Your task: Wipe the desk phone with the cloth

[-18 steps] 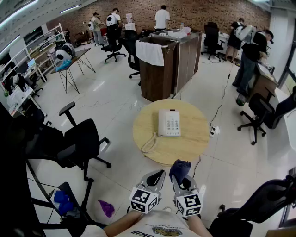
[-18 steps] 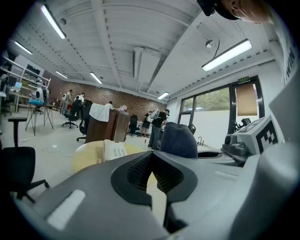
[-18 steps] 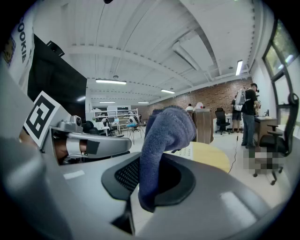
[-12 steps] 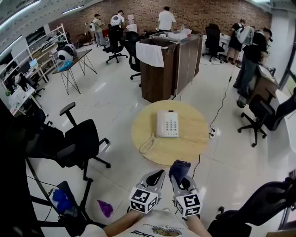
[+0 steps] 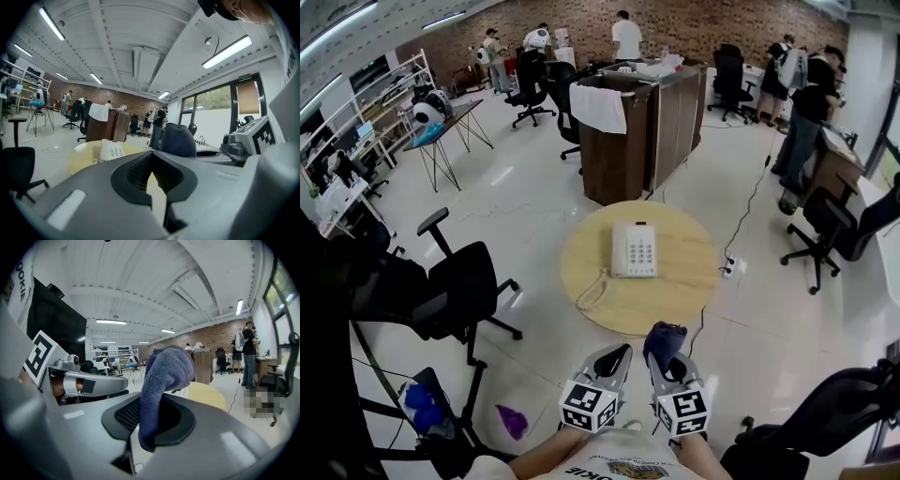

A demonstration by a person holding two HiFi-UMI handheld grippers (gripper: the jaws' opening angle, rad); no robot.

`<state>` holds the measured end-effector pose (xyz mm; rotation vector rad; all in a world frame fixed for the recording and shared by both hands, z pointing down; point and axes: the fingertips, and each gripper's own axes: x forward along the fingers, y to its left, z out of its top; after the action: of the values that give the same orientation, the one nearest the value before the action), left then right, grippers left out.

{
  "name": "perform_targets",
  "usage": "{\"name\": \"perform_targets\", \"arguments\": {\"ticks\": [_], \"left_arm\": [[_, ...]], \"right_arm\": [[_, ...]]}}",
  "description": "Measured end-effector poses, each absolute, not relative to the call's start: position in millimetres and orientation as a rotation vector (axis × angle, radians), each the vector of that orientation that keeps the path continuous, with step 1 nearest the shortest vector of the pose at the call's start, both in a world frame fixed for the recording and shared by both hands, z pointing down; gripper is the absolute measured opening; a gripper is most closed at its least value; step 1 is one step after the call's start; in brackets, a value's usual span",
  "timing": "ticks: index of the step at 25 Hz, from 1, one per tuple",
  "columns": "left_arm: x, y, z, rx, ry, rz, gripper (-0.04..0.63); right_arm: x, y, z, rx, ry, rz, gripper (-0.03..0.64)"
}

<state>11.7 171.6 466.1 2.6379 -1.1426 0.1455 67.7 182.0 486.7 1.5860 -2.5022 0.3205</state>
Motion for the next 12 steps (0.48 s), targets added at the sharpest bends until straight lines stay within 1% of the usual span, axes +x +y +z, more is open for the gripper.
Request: {"name": "perform_targets", "arguments": {"ticks": [12], "left_arm": [[16.6,128.5,462.9,2.638,-1.131,0.107,-0.008]], "right_arm": [[73.3,145.5,487.8,1.599,-2.47,0.322,0.064]]}}
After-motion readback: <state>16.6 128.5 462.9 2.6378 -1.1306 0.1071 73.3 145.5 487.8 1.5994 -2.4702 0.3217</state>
